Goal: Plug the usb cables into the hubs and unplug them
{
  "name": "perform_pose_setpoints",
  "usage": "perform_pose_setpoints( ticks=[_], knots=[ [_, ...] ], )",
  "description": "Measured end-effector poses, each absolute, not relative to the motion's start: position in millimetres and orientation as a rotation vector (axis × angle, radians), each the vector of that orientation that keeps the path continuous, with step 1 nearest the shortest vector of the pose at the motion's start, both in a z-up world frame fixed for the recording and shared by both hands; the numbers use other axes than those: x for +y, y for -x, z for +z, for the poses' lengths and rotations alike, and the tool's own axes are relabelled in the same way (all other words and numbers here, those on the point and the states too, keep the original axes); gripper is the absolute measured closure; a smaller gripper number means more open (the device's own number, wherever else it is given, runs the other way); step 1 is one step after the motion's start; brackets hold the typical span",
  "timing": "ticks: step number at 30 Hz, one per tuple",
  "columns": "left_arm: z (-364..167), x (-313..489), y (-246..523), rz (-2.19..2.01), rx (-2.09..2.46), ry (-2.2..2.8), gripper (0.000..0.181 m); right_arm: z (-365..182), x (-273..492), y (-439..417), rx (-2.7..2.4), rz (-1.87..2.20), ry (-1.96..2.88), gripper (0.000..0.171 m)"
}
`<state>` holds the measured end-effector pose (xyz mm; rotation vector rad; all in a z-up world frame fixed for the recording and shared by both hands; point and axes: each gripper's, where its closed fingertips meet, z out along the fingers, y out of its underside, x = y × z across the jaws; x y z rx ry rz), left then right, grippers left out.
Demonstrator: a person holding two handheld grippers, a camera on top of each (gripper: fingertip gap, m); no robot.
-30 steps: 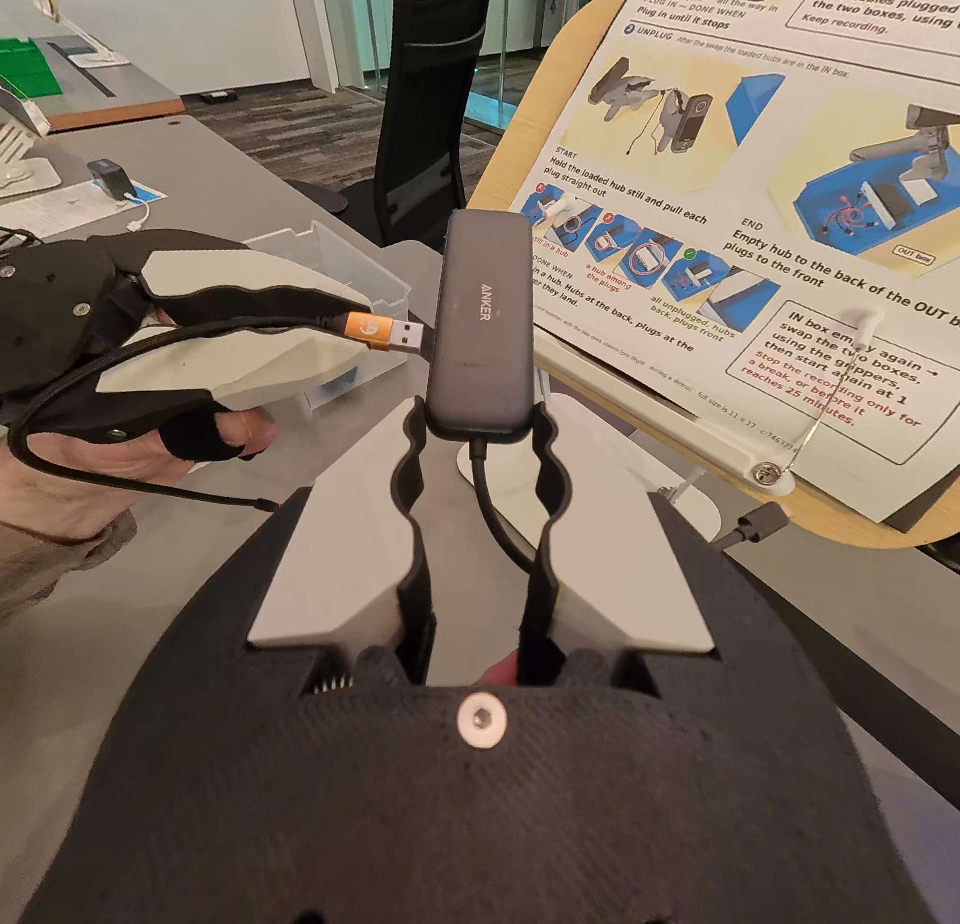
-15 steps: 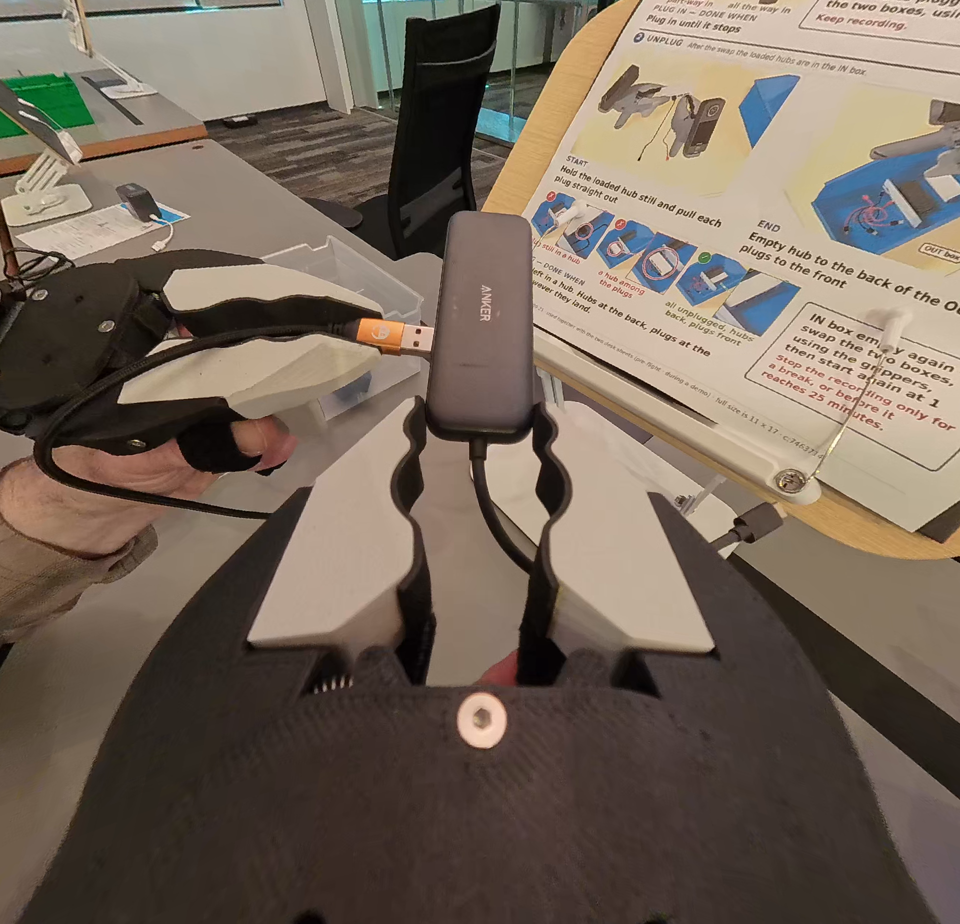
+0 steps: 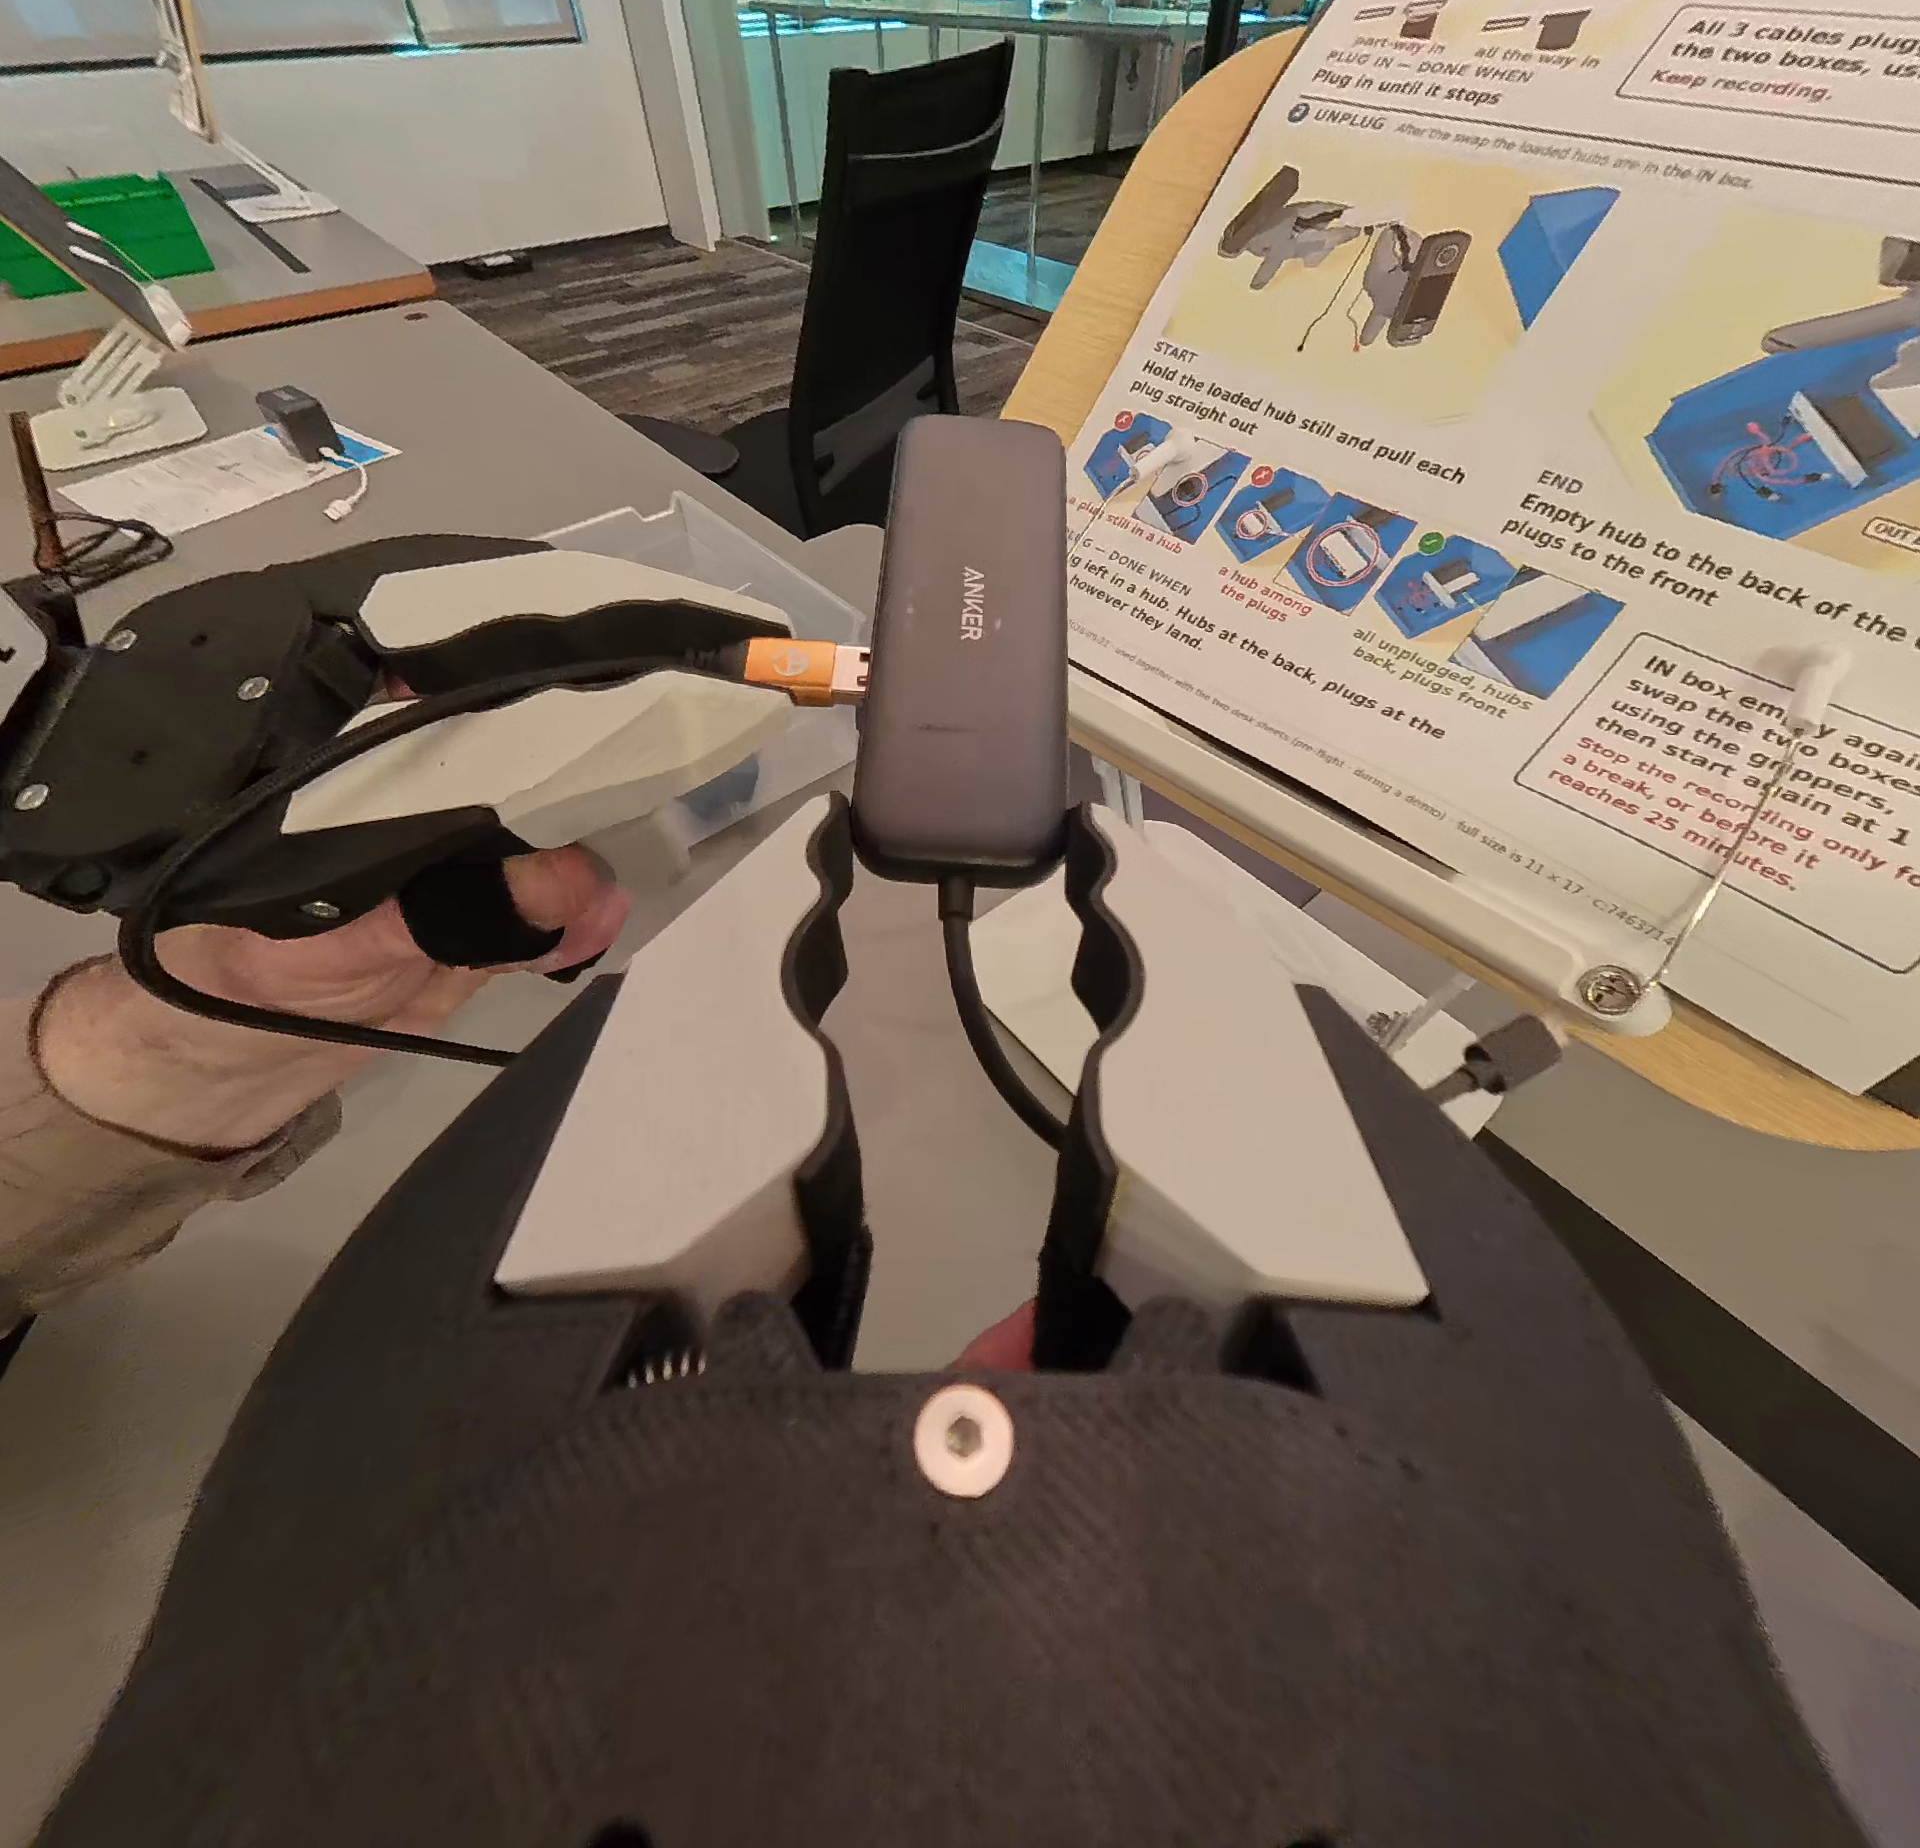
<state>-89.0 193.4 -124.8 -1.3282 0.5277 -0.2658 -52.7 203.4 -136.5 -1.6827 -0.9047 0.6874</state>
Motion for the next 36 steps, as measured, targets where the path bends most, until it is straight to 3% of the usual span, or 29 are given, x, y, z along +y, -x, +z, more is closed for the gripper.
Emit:
perform_pose_setpoints(
  ticks=[33, 36],
  knots=[
    [-121.9, 192.1, 93.4, -0.341, 0.548, 1.303, 0.166, -128.2, 197.6, 60.3, -0.940, 0.627, 1.630, 0.131],
    [-120.1, 188.9, 93.7, -0.360, 0.599, 1.296, 0.154, -124.9, 198.6, 56.0, -0.923, 0.641, 1.619, 0.132]
  ],
)
